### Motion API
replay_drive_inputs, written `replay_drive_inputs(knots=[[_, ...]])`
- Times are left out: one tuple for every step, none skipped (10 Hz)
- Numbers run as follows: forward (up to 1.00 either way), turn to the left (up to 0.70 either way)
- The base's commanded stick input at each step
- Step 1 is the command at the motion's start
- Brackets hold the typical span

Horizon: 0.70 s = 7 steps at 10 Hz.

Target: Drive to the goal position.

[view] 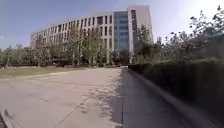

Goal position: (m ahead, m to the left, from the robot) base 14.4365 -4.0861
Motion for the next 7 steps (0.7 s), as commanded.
replay_drive_inputs(knots=[[0.45,0.0],[0.45,0.0],[0.45,0.0],[0.45,0.0],[0.45,0.0],[0.45,0.0],[0.45,0.0]])
